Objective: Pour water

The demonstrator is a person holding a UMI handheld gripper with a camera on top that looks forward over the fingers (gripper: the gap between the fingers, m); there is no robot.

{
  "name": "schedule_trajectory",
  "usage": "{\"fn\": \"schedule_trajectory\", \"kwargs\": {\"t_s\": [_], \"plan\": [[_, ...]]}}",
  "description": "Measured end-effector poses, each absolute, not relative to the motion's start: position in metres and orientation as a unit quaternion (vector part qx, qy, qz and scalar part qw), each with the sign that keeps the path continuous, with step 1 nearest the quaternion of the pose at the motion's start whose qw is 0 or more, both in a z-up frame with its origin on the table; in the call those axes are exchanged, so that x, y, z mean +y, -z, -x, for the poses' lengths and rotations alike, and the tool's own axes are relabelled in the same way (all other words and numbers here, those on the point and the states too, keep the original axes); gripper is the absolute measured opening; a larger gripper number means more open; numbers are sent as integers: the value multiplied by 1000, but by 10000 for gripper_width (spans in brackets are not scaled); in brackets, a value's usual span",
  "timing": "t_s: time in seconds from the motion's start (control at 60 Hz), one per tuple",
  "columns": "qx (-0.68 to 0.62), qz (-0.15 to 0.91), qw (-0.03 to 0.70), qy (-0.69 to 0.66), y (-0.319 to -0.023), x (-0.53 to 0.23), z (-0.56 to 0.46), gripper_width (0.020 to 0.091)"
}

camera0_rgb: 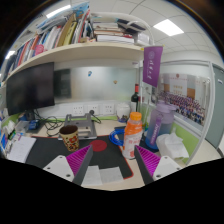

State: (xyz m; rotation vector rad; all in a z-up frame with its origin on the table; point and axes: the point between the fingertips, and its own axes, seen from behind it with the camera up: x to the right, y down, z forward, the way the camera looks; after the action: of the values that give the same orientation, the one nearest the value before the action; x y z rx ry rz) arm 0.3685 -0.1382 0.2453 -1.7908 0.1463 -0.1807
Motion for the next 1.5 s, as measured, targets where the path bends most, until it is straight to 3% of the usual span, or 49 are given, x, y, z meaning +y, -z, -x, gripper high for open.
{"fn": "schedule_trajectory", "kwargs": {"t_s": [0.033,0.1,0.433,0.5,0.583,0.7,0.85,0.917,1.083,1.183,1.3,1.5], "plan": [[73,780,616,86,-223,-123,-407,857],[81,778,616,89,-210,-94,-460,856],[51,758,643,96,-195,7,-525,842],[50,758,646,78,-192,21,-523,770],[32,757,651,52,-190,32,-511,581],[11,744,665,68,-193,37,-509,540],[15,743,665,72,-193,37,-509,399],[15,741,667,80,-194,38,-508,367],[-16,745,657,111,-198,41,-502,367],[-72,738,652,162,-225,45,-485,367],[-193,723,614,252,-248,61,-457,366],[-392,649,519,395,-262,88,-403,366]]}}
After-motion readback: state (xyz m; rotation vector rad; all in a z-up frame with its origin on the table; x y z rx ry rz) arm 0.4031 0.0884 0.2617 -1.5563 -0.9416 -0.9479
